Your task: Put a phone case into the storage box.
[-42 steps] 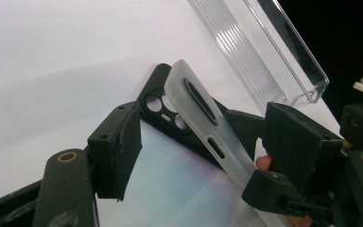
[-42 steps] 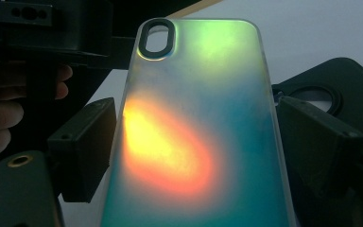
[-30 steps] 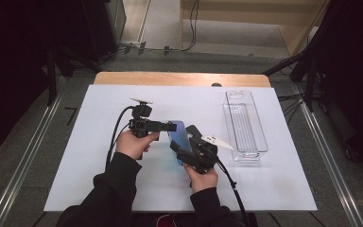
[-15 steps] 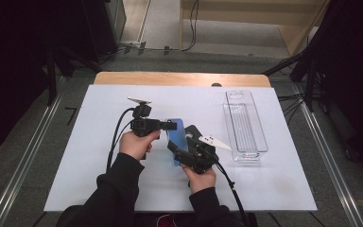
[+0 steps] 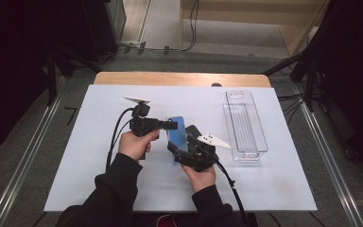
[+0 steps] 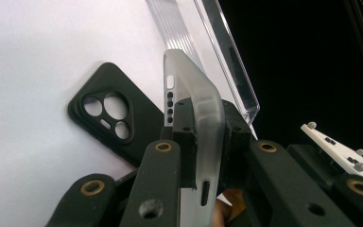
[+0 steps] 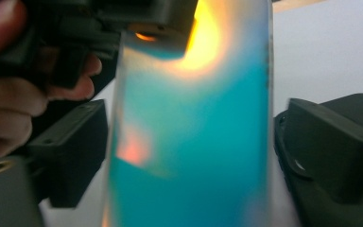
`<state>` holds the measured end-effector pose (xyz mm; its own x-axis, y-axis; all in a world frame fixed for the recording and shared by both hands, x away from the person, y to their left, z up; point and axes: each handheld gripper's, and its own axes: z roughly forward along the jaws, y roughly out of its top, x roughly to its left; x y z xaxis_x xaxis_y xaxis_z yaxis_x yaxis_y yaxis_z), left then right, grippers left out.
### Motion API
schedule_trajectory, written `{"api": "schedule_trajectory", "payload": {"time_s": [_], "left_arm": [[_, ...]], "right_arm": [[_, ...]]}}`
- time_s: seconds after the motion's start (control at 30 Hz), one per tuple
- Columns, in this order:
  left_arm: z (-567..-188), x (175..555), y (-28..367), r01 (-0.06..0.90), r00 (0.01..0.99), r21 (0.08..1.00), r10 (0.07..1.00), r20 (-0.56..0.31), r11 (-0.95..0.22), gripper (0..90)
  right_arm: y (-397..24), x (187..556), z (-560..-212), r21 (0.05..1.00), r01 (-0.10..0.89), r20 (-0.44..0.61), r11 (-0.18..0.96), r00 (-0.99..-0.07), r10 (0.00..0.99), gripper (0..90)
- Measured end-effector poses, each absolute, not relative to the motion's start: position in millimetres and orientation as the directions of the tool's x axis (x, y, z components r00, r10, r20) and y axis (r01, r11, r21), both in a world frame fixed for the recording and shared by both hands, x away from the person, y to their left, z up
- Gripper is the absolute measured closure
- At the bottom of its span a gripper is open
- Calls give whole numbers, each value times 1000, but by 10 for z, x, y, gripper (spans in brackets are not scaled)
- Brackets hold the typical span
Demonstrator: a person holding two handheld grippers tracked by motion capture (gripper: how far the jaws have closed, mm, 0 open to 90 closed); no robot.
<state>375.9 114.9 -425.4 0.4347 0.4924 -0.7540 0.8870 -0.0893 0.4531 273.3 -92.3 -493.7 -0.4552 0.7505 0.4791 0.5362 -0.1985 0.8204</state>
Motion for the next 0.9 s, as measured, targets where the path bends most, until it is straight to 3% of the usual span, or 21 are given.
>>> {"api": "schedule_trajectory", "payload": {"time_s": [0.07,0.4,0.9], "left_arm": [[-4237,3757,1168,883,441,461,493,-750,-88,810],[-4176,3739,1223,861,469,501,524,-711,-90,809],[-4074,3581,1203,744,606,644,584,-540,-177,809]], "right_arm": [[-976,2779,-4912,803,579,475,-143,-476,740,0],[-1133,2826,-4837,767,640,469,-53,-501,728,0],[-1307,2823,-4756,756,643,417,120,-615,670,0]]}}
